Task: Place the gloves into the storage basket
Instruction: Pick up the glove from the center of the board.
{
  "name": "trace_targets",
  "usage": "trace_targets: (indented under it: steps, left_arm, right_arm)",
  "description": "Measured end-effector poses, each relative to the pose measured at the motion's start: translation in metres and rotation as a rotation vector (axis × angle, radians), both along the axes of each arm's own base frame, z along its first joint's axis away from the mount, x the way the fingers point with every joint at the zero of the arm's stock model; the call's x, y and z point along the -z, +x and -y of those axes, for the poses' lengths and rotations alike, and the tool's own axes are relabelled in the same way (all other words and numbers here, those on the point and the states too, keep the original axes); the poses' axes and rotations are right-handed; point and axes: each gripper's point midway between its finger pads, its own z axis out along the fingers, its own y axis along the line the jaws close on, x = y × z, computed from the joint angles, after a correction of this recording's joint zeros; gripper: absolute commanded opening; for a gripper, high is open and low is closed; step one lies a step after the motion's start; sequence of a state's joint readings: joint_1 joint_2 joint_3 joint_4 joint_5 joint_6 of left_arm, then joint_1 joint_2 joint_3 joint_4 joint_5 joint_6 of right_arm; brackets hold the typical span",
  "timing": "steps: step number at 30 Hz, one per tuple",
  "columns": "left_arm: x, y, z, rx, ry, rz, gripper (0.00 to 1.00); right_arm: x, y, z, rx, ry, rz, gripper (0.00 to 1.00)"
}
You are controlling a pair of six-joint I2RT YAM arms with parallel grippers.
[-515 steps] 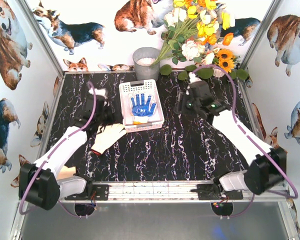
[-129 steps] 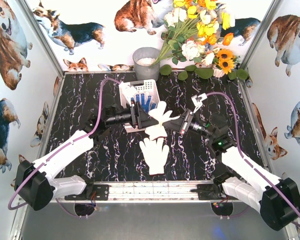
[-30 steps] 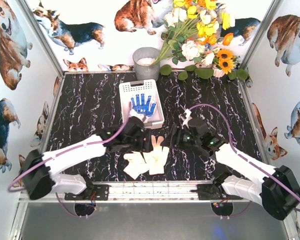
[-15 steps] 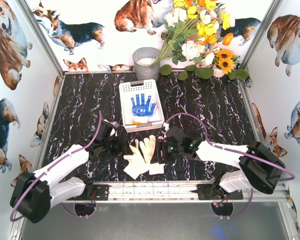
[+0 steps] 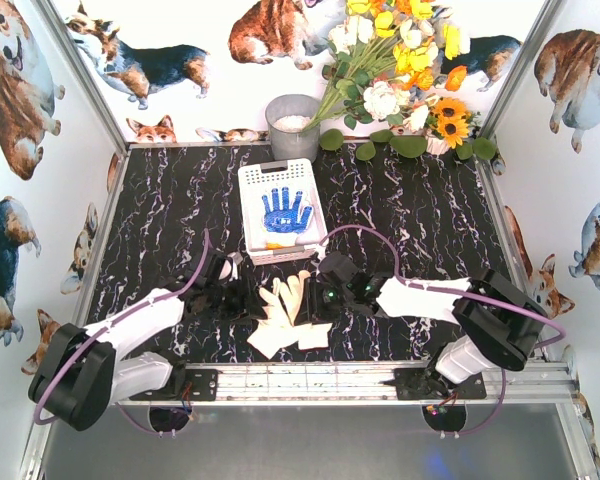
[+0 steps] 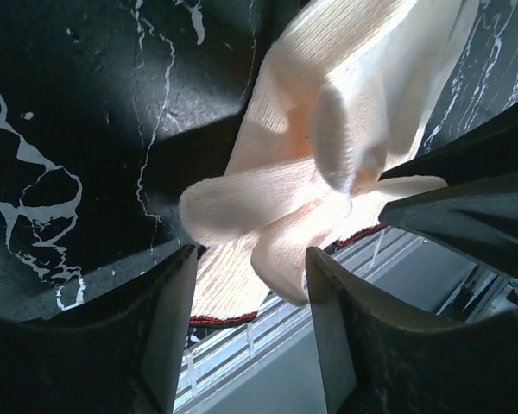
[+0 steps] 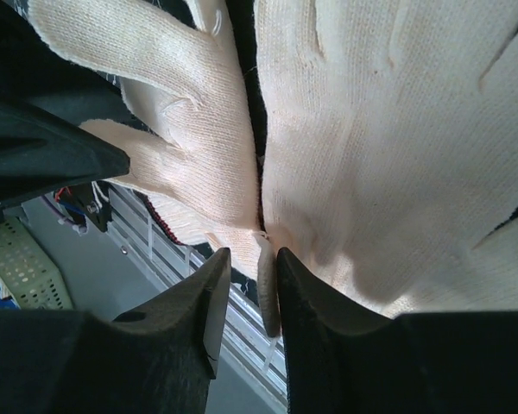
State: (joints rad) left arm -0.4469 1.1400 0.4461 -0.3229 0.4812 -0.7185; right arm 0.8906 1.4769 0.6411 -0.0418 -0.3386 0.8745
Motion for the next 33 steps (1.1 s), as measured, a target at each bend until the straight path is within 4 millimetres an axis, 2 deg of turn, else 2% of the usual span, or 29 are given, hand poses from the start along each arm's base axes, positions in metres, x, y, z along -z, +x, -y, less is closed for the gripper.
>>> trace_targets:
  steps: [4, 11, 17, 21, 26, 31, 33]
  left_arm:
    - [0.005, -0.005, -0.001, -0.004, -0.006, -0.017, 0.48]
    - [0.012, -0.004, -0.001, -0.036, -0.024, -0.018, 0.48]
    - [0.004, 0.023, 0.006, -0.082, -0.061, 0.088, 0.32]
    - [-0.004, 0.035, 0.002, -0.118, -0.052, 0.155, 0.18]
    - [-0.008, 0.041, -0.003, -0.168, -0.069, 0.203, 0.02]
    - [0.000, 0.039, -0.004, -0.212, -0.094, 0.188, 0.00]
    - [-0.004, 0.039, -0.003, -0.226, -0.112, 0.192, 0.00]
  right_arm:
    - [0.001, -0.001, -0.003, -0.009, 0.002, 0.001, 0.25]
    - [0.001, -0.002, -0.005, -0.011, 0.005, 0.002, 0.27]
    - [-0.002, -0.002, -0.008, -0.017, 0.010, 0.007, 0.27]
    - [-0.003, -0.003, -0.010, -0.023, 0.014, 0.010, 0.27]
    - [-0.003, -0.003, -0.010, -0.023, 0.013, 0.011, 0.19]
    - [-0.008, -0.002, -0.015, -0.027, 0.025, 0.018, 0.00]
    - [-0.012, -0.001, -0.017, -0.026, 0.033, 0.021, 0.00]
